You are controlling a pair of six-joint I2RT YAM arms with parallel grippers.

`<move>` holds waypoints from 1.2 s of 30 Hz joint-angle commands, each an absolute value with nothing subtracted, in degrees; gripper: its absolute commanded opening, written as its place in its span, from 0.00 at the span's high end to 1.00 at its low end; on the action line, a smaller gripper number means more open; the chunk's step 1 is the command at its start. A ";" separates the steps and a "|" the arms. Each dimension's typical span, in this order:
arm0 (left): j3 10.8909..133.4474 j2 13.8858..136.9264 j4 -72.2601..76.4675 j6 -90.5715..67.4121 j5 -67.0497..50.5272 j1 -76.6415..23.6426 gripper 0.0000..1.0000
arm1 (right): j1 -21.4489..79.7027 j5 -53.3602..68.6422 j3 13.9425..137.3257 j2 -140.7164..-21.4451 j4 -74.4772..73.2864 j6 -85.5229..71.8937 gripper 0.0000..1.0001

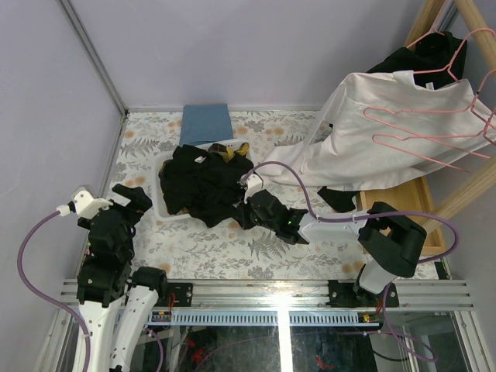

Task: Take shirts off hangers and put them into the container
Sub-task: Place the shirt in the bin.

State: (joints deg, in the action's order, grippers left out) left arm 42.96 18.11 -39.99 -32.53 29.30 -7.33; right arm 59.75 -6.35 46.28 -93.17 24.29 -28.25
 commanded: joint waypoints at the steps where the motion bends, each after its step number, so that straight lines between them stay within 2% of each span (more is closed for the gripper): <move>1: 43.28 18.44 -38.90 -31.64 28.92 -7.05 0.00 | 60.42 -5.65 49.01 -92.03 24.73 -27.85 0.95; 2: 43.26 18.41 -38.92 -31.64 28.92 -7.04 0.00 | 60.58 -5.78 49.30 -91.76 23.98 -27.77 0.95; 3: 43.29 18.44 -38.91 -31.64 28.92 -7.03 0.00 | 60.71 -6.68 49.64 -91.54 22.75 -27.93 0.89; 5: 43.29 18.46 -38.86 -31.64 28.89 -7.05 0.00 | 60.82 -9.32 49.77 -91.22 20.06 -28.25 0.63; 8: 43.25 18.31 -38.94 -31.64 28.92 -7.03 0.00 | 60.82 -13.64 47.93 -90.88 19.58 -28.82 0.42; 12: 43.24 18.28 -38.82 -31.64 28.86 -6.99 0.00 | 60.82 -16.72 47.51 -91.89 18.95 -29.08 0.23; 16: 43.24 18.24 -38.84 -31.55 28.82 -7.03 0.00 | 60.82 -18.83 48.60 -94.78 20.65 -27.72 0.13; 21: 43.26 18.18 -38.84 -31.55 28.83 -7.05 0.00 | 60.84 -15.29 50.16 -99.12 27.84 -25.09 0.13; 28: 43.29 18.28 -38.83 -31.55 28.91 -7.10 0.00 | 60.82 -12.35 49.58 -99.87 36.12 -22.74 0.26; 33: 43.27 18.12 -38.84 -31.55 28.96 -7.02 0.00 | 60.82 -13.78 46.88 -98.91 42.14 -21.55 0.27; 36: 43.18 18.20 -38.85 -31.55 28.91 -7.08 0.00 | 60.82 -13.19 46.58 -98.55 43.10 -21.17 0.38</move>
